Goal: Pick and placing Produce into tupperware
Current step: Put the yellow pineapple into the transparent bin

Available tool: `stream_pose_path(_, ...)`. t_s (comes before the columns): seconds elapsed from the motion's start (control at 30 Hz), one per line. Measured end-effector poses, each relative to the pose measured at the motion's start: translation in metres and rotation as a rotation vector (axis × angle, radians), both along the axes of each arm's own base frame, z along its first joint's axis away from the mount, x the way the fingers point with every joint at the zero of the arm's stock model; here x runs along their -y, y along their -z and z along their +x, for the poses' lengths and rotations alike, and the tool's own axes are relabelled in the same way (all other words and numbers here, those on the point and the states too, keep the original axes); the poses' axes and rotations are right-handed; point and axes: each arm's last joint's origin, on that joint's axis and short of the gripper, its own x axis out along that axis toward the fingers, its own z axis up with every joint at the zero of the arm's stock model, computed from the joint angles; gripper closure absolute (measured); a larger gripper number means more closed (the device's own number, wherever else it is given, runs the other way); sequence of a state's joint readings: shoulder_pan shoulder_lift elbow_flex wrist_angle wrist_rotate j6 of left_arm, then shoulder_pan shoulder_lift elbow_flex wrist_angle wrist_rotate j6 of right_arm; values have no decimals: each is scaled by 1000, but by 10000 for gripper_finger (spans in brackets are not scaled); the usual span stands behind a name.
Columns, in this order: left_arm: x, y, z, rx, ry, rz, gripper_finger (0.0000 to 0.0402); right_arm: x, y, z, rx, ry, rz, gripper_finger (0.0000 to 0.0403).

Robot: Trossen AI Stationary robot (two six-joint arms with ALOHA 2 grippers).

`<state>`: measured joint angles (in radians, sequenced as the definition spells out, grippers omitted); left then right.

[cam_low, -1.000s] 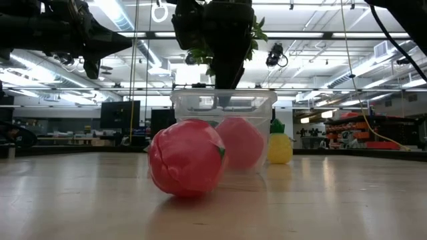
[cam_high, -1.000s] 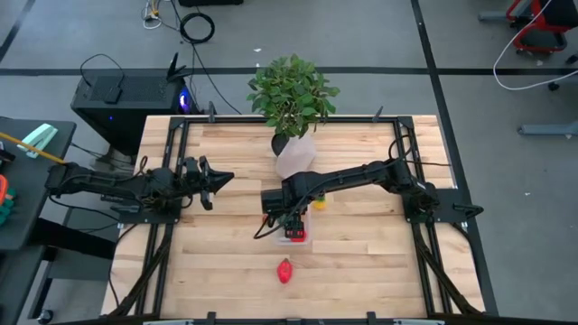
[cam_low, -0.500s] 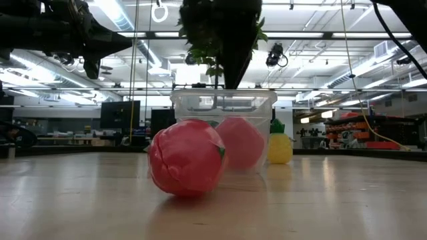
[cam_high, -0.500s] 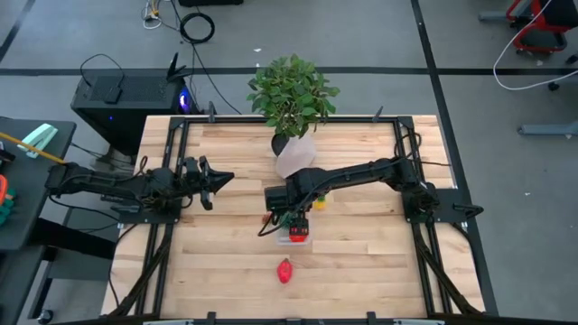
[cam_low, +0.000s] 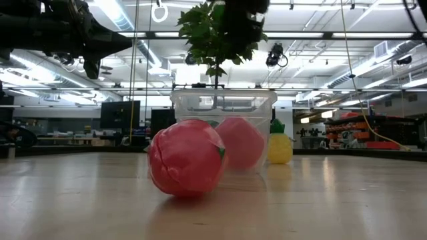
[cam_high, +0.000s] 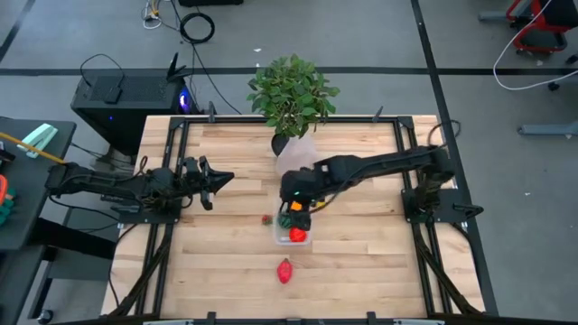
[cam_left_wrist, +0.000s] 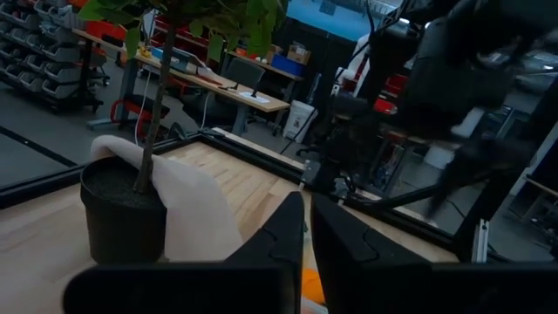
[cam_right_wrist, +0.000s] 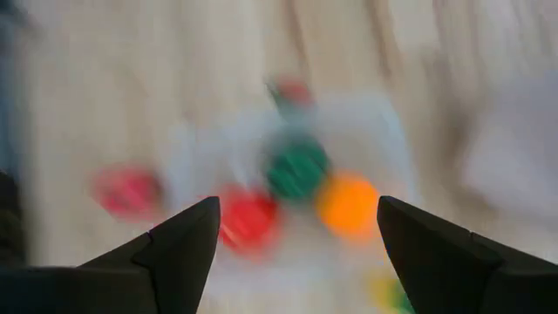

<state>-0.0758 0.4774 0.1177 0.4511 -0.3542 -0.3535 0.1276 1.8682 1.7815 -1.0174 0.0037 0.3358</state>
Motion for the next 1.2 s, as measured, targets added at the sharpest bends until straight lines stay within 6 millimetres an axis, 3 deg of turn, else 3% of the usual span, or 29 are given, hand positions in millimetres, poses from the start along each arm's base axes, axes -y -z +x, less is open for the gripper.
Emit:
stream_pose_path(0.13, 0, 0, 0, -1, 0, 0, 378, 1, -4, -7, 330, 128, 159, 94)
stream_pose_path(0.23, 0, 0, 0, 0, 0, 0, 376, 7, -1, -26, 444, 245, 219, 98)
stream_pose_path(0.67, 0, 0, 0, -4, 0, 1, 371, 22, 28, -153, 500, 522, 300, 100)
stream_pose_path(0.83, 0, 2, 0, -24, 0, 3, 377, 29, 48, -194, 523, 579, 312, 100)
stream_pose_path(1.0, 0, 2, 0, -22, 0, 0, 377, 40, 70, -218, 533, 598, 280, 100)
stream_pose_path(1.2, 0, 2, 0, -22, 0, 0, 372, 60, 89, -229, 484, 542, 255, 100)
